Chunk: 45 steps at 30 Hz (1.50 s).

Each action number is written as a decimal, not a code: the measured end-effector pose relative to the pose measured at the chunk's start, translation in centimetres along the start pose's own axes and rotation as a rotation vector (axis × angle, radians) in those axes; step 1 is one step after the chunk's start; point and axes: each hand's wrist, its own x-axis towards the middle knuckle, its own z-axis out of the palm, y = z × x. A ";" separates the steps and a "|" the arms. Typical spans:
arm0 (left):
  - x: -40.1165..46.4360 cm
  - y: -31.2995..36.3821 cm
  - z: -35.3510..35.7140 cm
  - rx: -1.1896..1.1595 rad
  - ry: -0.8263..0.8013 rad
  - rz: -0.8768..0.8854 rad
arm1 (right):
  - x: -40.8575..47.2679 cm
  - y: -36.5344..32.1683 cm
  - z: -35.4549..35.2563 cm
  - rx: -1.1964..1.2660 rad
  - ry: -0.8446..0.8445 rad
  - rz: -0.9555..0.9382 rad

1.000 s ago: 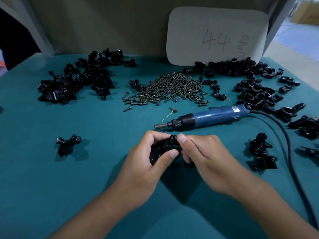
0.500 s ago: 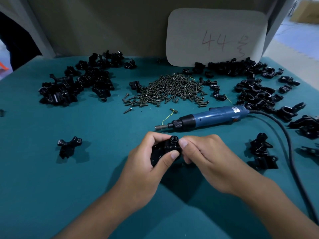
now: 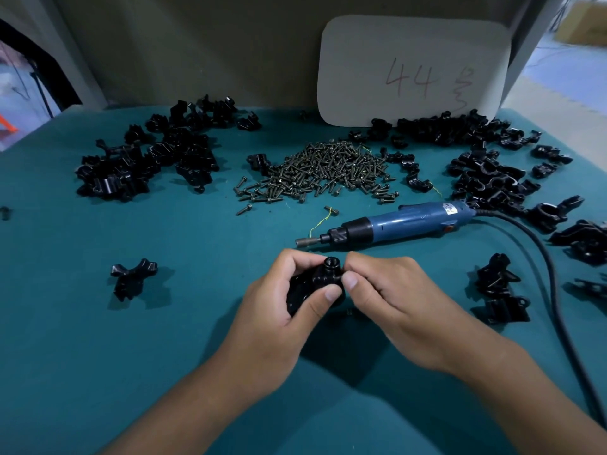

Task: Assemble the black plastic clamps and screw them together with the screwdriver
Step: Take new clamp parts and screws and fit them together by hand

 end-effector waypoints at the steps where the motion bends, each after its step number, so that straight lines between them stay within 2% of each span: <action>1: 0.0 0.1 0.0 0.008 -0.003 0.002 | 0.0 -0.1 0.0 -0.012 -0.003 0.006; 4: -0.1 0.2 0.1 0.060 0.001 0.001 | 0.1 -0.1 0.1 -0.051 -0.011 0.026; 7: -0.2 0.2 0.0 0.124 -0.008 0.009 | 0.1 0.2 0.2 0.017 -0.018 0.035; 11: -0.1 0.1 0.0 0.094 0.020 -0.039 | 0.2 0.6 0.5 0.030 0.003 0.034; 14: 0.2 0.1 0.1 -0.059 0.019 -0.143 | 0.2 0.7 0.4 -0.048 0.085 -0.007; 17: 0.7 0.3 0.3 -0.347 0.047 -0.230 | 0.3 1.1 -0.1 -0.075 0.192 -0.005; 19: 1.1 0.7 0.2 -0.647 0.061 -0.303 | 0.4 1.4 -0.1 0.091 0.235 0.058; 21: 1.4 1.1 -0.1 -0.881 0.058 -0.360 | 0.6 0.9 0.3 0.517 0.200 0.181; 23: 1.5 1.1 -0.4 -0.995 0.040 -0.383 | 0.9 0.7 0.7 0.841 0.135 0.307; 24: 1.5 1.1 -0.5 -1.011 0.026 -0.386 | 0.9 0.6 0.8 0.872 0.117 0.324; 25: 1.5 1.1 -0.5 -1.005 0.011 -0.387 | 0.9 0.6 0.9 0.849 0.115 0.313; 26: 1.5 1.0 -0.5 -0.991 0.001 -0.386 | 0.9 0.6 0.9 0.718 0.138 0.258; 29: 1.4 0.8 -0.6 -0.968 -0.023 -0.368 | 0.6 1.3 0.7 0.102 0.218 0.037; 30: 1.4 0.8 -0.6 -0.964 -0.026 -0.362 | 0.6 1.4 0.4 -0.017 0.223 0.003; 37: 1.6 0.8 -0.8 -0.961 -0.012 -0.340 | 0.5 1.7 -0.5 -0.106 0.262 -0.040; 45: 1.5 0.9 -0.8 -0.969 -0.053 -0.335 | 0.4 1.0 -0.4 -0.039 0.243 -0.076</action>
